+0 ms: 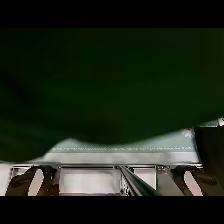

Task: Fold the shirts.

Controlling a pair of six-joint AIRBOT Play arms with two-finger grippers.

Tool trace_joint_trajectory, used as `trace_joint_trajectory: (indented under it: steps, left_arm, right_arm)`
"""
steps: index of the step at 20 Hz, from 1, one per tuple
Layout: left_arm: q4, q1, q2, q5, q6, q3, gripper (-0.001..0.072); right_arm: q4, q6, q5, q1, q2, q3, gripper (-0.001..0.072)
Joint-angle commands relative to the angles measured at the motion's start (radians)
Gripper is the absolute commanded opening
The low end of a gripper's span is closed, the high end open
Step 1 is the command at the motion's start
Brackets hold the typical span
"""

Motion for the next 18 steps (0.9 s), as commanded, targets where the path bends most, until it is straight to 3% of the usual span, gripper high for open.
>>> trace_joint_trajectory:
  steps: [1, 6, 11, 14, 18]
  left_arm:
    - [0.166, -0.078, 0.030, -0.065, -0.026, -0.030, 0.0024]
    - [0.134, -0.078, 0.019, -0.035, -0.039, -0.423, 0.0024]
    - [-0.009, -0.079, -0.097, 0.265, -0.050, -0.904, 0.0024]
    - [-0.010, -0.097, -0.322, 0.343, -0.058, -0.911, 0.0024]
    - [-0.016, -0.150, -0.611, 0.454, -0.088, -0.779, 0.0024]
  right_arm:
    - [-0.023, 0.013, 0.076, 0.000, 0.034, -0.074, 0.0019]
    - [0.058, 0.007, 0.114, 0.000, -0.020, -0.383, 0.0019]
    - [0.224, -0.072, -0.100, 0.001, -0.211, -0.661, 0.0020]
    - [0.297, -0.126, -0.195, 0.001, -0.434, -0.679, 0.0020]
    - [0.423, -0.146, -0.423, 0.001, -0.726, -0.644, 0.0019]
